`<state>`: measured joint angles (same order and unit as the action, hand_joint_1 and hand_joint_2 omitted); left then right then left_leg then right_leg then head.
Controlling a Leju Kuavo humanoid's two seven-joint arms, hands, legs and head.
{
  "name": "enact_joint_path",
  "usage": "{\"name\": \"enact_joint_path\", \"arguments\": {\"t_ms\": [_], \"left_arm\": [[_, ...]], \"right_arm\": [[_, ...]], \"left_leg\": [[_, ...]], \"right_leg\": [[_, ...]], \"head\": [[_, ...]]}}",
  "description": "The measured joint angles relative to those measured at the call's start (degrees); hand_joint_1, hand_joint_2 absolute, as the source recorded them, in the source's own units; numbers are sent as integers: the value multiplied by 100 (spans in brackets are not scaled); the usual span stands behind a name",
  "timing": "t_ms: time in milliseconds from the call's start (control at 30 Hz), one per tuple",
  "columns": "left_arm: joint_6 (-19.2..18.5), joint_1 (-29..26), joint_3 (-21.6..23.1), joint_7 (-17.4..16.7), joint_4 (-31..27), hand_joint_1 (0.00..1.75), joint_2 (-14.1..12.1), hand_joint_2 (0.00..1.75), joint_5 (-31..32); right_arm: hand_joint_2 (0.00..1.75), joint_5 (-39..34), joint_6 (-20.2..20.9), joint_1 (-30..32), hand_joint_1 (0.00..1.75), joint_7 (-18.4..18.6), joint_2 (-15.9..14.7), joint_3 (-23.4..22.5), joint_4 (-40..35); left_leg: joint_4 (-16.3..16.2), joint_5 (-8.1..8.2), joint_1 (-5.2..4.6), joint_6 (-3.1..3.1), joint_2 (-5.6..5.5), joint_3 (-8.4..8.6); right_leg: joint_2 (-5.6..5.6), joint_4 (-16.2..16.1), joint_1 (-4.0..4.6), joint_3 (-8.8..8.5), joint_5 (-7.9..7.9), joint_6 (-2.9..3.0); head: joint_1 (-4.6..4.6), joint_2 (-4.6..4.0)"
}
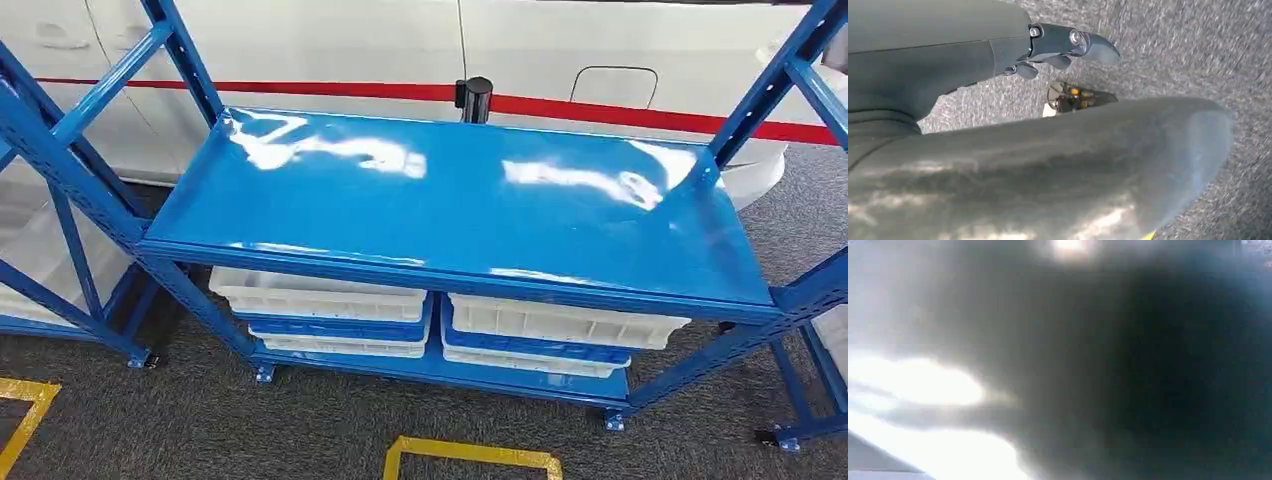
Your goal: Take the parts from the cabinet and place them on the table.
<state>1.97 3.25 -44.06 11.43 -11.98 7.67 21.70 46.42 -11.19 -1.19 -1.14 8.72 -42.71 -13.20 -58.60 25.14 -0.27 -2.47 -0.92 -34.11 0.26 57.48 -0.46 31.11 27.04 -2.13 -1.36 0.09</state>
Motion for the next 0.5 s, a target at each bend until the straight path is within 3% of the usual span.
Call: {"name": "enact_joint_path", "arguments": {"t_ms": [167, 233, 333, 500], "left_arm": [[-2, -1, 0, 0, 0, 0, 2, 0, 4], [2, -1, 0, 0, 0, 0, 2, 0, 7], [24, -1, 0, -2, 0, 0, 2, 0, 17], [44, 0, 0, -22, 0, 0, 2, 0, 42]], "right_arm": [[0, 2, 0, 5, 0, -7, 0, -15, 0], [0, 7, 0, 8, 0, -7, 2, -17, 0], [0, 28, 0, 6, 0, -7, 0, -17, 0], [0, 52, 0, 6, 0, -7, 0, -20, 0]], "left_leg": [[39, 6, 1, 18, 2, 34], [49, 13, 2, 51, 4, 46], [53, 26, 18, 155, 5, 49], [53, 34, 11, 167, 7, 48]], "right_leg": [[7, 3, 9, -8, 25, 39], [6, 4, 14, -15, 37, 57], [6, 7, 22, -16, 43, 67], [6, 3, 14, -18, 44, 66]], "head": [[0, 0], [2, 0], [4, 0], [7, 0]]}}
